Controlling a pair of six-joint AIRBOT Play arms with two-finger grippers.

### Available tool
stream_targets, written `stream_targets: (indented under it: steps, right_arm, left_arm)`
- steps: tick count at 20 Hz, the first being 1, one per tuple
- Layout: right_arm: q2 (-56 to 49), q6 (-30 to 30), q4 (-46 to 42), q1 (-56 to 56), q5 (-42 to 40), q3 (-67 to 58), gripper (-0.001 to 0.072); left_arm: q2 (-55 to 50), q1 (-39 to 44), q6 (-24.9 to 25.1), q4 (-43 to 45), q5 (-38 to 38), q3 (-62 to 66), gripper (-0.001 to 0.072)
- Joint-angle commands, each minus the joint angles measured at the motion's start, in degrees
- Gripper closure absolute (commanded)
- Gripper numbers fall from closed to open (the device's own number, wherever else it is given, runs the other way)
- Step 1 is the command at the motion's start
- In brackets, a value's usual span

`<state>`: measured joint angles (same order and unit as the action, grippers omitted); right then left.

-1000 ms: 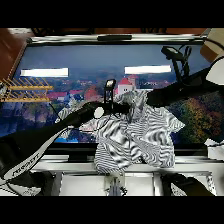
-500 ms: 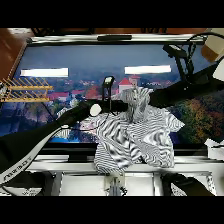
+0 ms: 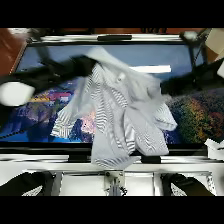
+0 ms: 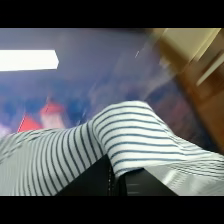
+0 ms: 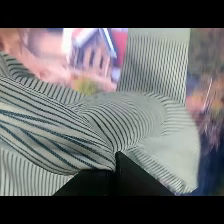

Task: Fold the shirts.

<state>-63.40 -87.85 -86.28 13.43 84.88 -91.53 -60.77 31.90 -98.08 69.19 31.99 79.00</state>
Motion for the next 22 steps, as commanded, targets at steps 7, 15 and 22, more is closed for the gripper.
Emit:
stream_targets:
  steps: [7, 15, 22]
  right_arm:
    - [-0.61, 2.12, 3.52, -0.11, -9.51, -17.73, 0.0644]
    - [-7.34, -0.72, 6.43, 3.3, 10.73, 6.49, 0.0644]
    - [-7.8, -3.85, 7.32, 4.04, -1.88, 19.02, 0.0644]
  left_arm:
    - [8.79, -1.22, -0.22, 10.19, 25.07, 5.7, 0.0649]
    - [0.15, -1.18, -5.68, 10.23, 31.95, -16.28, 0.0648]
    - [-4.2, -1.22, -5.46, 8.39, 25.0, -17.46, 0.0646]
